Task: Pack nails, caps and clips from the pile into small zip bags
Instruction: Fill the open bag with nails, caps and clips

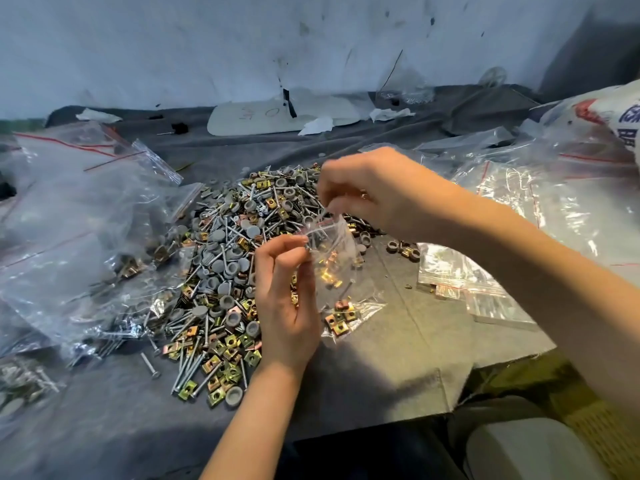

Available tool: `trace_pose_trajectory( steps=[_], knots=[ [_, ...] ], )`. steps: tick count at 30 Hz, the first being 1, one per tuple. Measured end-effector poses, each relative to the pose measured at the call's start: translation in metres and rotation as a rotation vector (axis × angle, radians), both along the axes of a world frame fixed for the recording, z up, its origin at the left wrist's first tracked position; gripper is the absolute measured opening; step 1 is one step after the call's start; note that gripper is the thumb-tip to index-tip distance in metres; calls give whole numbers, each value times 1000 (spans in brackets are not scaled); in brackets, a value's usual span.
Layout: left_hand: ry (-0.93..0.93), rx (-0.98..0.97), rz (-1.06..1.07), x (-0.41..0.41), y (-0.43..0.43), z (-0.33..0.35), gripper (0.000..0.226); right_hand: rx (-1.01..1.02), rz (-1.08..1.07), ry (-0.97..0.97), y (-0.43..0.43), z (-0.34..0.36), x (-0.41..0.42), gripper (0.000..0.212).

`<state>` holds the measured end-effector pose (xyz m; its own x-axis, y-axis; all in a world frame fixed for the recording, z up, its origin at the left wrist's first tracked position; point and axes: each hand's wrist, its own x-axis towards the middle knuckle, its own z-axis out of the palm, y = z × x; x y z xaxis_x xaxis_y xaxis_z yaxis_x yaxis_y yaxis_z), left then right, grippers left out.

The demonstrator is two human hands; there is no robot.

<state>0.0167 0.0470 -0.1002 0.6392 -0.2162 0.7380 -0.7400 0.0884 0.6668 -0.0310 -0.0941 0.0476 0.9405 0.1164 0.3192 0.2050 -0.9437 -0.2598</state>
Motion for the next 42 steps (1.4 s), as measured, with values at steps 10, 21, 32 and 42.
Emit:
trace_pose_trajectory(
  steps=[10, 21, 32, 42],
  knots=[
    [73, -12, 86, 1, -2, -2, 13, 385, -340, -27, -26, -37, 29, 11],
    [95, 17, 120, 1, -2, -2, 12, 308, -378, 56, -14, -121, 68, 17],
    [65, 41, 98, 1, -2, -2, 12, 731, -156, -107, -12, -49, 35, 13],
    [14, -13, 37, 0, 0, -1, 14, 499, 48, -15, 21, -31, 9, 13]
  ],
)
